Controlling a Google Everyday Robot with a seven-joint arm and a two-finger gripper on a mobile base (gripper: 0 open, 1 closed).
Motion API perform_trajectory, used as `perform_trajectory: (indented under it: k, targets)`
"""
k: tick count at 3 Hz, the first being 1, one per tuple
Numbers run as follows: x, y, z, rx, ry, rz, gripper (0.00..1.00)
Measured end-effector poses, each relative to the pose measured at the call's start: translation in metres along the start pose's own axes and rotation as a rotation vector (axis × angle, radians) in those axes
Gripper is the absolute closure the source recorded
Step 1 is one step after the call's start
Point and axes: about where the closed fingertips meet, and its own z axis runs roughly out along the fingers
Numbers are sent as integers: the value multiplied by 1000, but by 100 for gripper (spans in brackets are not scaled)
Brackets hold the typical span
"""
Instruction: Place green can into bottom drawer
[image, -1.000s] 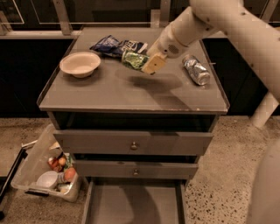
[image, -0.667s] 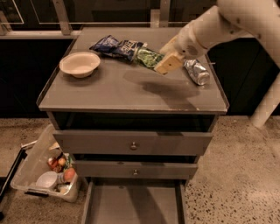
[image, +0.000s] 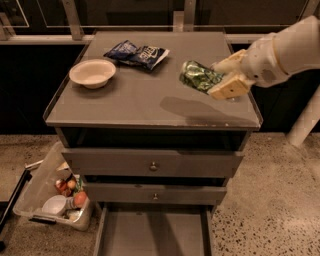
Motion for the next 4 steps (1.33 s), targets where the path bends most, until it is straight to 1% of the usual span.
perform_trajectory:
  k: [1, 2, 3, 4]
  targets:
    - [12, 43, -32, 18, 31, -24, 100]
    - [21, 81, -43, 20, 69, -39, 100]
    - [42, 118, -24, -25, 109, -7, 100]
    - [76, 166, 11, -111, 144, 47, 100]
